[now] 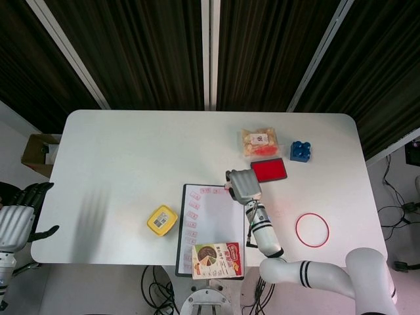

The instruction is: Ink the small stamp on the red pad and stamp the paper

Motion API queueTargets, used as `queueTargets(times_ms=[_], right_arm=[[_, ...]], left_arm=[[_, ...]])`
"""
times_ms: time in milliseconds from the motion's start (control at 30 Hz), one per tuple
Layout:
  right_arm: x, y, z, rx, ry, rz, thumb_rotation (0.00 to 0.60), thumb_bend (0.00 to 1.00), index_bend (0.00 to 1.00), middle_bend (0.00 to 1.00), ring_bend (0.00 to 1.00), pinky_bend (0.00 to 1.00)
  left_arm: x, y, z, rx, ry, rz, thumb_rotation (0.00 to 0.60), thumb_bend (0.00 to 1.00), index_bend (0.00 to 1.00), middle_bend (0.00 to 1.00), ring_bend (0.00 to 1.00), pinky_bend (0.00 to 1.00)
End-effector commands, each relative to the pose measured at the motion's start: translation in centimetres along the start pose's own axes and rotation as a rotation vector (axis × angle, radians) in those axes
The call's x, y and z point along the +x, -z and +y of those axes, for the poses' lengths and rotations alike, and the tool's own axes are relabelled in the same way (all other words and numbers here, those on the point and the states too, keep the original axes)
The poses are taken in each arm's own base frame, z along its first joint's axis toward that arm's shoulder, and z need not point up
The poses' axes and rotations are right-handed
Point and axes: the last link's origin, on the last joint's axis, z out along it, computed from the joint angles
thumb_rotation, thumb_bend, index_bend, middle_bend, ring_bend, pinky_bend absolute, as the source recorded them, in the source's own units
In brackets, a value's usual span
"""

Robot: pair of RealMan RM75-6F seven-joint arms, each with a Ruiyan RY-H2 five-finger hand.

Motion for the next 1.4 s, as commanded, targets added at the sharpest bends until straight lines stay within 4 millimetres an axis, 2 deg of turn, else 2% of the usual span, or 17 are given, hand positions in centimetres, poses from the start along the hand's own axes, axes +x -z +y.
queueTargets(times_ms=[33, 167, 333, 567, 733, 1000, 1400], right_arm=[[3.8, 0.8, 1.2, -0.002, -0.088, 0.100, 0.600, 0.48, 1.00, 0.90, 0.91, 1.00], [6.0, 1.9, 2.7, -0.004, -0.119, 0.146, 0.600, 0.48, 1.00, 0.90, 0.91, 1.00], [6.6, 3.9, 5.9, -0.022, -0.094, 0.141, 0.600, 0.48, 1.00, 0.90, 0.91, 1.00], [4.5, 7.0, 12.0, -0.062, -0.022, 0.043, 0.600, 0.48, 1.00, 0.90, 0.91, 1.00], [2.3, 8.8, 15.2, -0.064, 0.009, -0.036, 0.600, 0.48, 1.00, 0.90, 0.91, 1.00], [-0.8, 10.5, 16.8, -0.026, 0.022, -0.083, 0.600, 0.48, 1.00, 0.90, 0.91, 1.00], [-2.6, 10.1, 15.9, 0.006, 0.028, -0.056, 0.600, 0.48, 1.00, 0.87, 0.91, 1.00]], left_arm=[[0.0, 0.0, 0.2, -0.004, -0.001, -0.001, 0.600, 0.00, 0.12, 0.14, 0.12, 0.20], [-0.2, -0.1, 0.7, -0.013, -0.002, -0.004, 0.600, 0.00, 0.12, 0.14, 0.12, 0.20], [-0.2, -0.1, 1.2, -0.022, -0.007, -0.005, 0.600, 0.00, 0.12, 0.14, 0.12, 0.20], [-0.6, -0.3, 1.7, -0.030, -0.010, -0.018, 0.600, 0.00, 0.12, 0.14, 0.12, 0.20], [-0.8, -0.4, 2.1, -0.038, -0.011, -0.022, 0.600, 0.00, 0.12, 0.14, 0.12, 0.20], [-1.0, -0.4, 2.1, -0.036, -0.014, -0.027, 0.600, 0.00, 0.12, 0.14, 0.12, 0.20], [-1.0, -0.4, 2.0, -0.036, -0.014, -0.025, 0.600, 0.00, 0.12, 0.14, 0.12, 0.20]])
